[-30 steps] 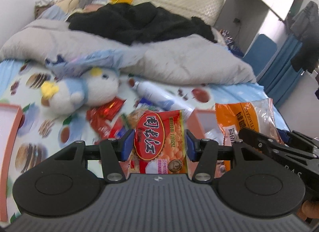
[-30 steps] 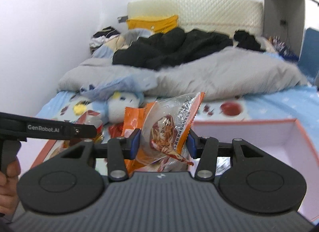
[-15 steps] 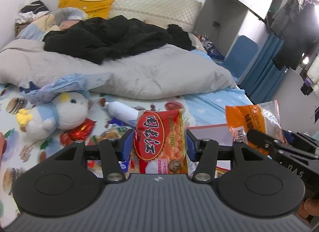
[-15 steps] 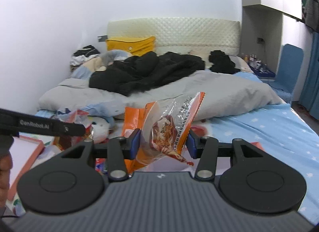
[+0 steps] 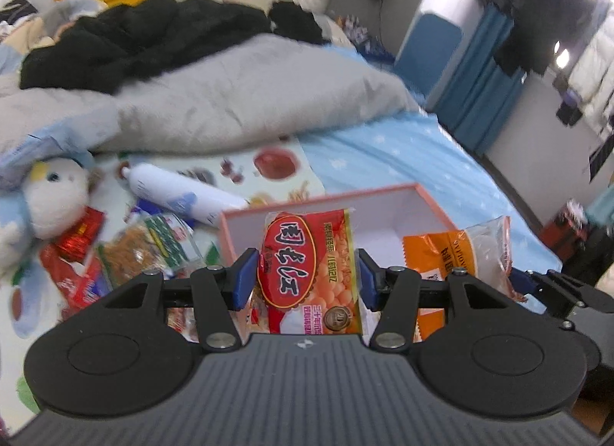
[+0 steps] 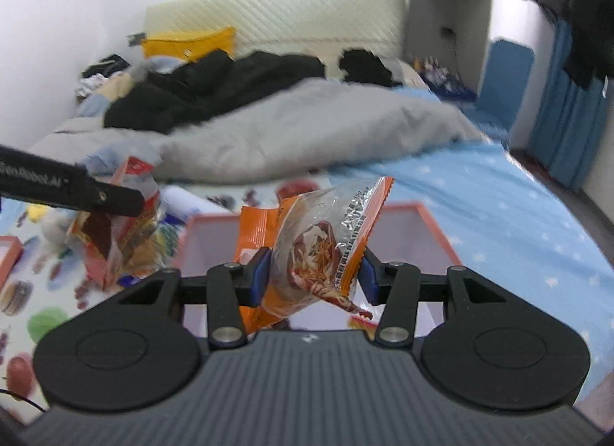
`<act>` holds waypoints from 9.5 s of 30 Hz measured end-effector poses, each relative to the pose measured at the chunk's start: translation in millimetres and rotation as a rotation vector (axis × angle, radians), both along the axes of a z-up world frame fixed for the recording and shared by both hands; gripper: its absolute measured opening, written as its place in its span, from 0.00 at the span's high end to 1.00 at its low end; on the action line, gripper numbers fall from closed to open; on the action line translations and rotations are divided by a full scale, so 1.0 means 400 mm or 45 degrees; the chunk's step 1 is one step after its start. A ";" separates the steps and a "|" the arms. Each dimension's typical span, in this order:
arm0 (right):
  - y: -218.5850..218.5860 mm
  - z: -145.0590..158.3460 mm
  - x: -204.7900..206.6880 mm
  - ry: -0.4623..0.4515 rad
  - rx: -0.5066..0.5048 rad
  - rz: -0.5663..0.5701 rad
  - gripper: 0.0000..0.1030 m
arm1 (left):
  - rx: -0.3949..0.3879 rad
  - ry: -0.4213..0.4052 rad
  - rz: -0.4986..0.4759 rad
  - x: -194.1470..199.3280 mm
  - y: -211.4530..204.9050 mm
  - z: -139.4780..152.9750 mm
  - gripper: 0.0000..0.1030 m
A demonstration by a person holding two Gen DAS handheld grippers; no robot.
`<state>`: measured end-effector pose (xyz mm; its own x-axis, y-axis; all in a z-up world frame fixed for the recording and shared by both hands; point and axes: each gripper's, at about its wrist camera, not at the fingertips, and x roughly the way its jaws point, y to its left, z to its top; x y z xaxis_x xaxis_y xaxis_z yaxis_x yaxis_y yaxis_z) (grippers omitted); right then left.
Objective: Organize snacks
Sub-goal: 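Open left gripper over the box while right gripper releases the orange packet, then withdraw both open tools from the box back toward the snack pile, then close left gripper on red packet while right gripper closes on snack strip, then lift red packet with left gripper while right gripper grasps large clear bread bag, then carry the red packet and clear bread bag over the deep pink box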
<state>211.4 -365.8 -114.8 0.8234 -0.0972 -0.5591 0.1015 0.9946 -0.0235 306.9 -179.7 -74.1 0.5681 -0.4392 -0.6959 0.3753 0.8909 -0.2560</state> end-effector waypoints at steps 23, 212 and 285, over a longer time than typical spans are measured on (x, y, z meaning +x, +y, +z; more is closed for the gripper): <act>-0.125 -0.184 -0.009 0.102 0.119 -0.071 0.46 | 0.170 0.113 -0.093 0.034 -0.207 -0.175 0.30; 0.573 -0.368 -0.167 0.152 -0.102 0.595 0.44 | -0.017 0.264 0.569 -0.271 0.701 -0.495 0.64; 0.474 -0.161 -0.068 0.091 -0.013 0.408 0.58 | 0.060 0.159 0.422 -0.207 0.555 -0.242 0.64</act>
